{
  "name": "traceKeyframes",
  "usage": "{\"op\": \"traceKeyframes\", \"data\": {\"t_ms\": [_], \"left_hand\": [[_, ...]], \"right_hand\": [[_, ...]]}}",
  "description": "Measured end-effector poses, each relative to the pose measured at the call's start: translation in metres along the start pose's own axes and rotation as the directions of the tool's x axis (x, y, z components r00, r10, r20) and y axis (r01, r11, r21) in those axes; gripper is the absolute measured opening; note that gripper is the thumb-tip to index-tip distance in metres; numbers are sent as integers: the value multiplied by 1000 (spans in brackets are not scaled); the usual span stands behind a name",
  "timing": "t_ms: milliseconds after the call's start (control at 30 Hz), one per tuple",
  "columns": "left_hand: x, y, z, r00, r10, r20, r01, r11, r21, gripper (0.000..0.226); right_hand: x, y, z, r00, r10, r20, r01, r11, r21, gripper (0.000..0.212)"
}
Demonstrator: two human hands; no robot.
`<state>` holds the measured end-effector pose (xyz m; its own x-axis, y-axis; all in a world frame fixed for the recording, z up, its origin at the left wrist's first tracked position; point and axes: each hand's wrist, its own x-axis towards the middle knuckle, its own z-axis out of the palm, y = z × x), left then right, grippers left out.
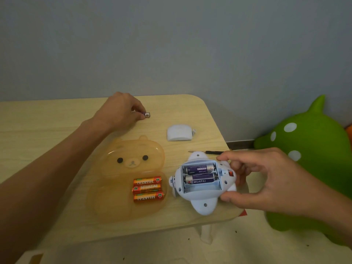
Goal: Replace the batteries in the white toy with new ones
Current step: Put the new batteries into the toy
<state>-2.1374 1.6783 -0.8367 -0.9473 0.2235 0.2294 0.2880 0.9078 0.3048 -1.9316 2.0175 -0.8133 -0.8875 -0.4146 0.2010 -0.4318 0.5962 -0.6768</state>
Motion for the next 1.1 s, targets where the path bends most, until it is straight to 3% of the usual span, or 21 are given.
{"op": "traceKeyframes", "data": {"t_ms": [67,200,300,367,533,867,1100], "left_hand": [[-5,5,-7,1000,3,-11,-3,998,-58,18],[-34,46,-38,978,157,-135,-189,942,-276,20],[-77,94,-62,937,326,-127,-340,759,-555,35],[-103,120,-64,882,459,-104,-418,663,-621,28],[-128,142,-37,785,620,10,-498,640,-585,20],[-133,139,-25,746,665,37,-563,659,-500,11],[-143,135,-33,658,742,128,-698,664,-268,30]], "right_hand": [[1,0,0,1000,6,8,-6,1000,7,52],[0,-1,0,1000,15,15,-15,1000,2,52],[-1,-2,0,999,29,21,-29,1000,9,51],[-1,-2,-1,998,44,34,-44,999,16,53],[-1,-1,-1,995,89,47,-90,996,9,65],[0,0,-1,993,102,60,-100,994,-36,66],[0,-2,-2,995,79,65,-77,996,-35,52]]}}
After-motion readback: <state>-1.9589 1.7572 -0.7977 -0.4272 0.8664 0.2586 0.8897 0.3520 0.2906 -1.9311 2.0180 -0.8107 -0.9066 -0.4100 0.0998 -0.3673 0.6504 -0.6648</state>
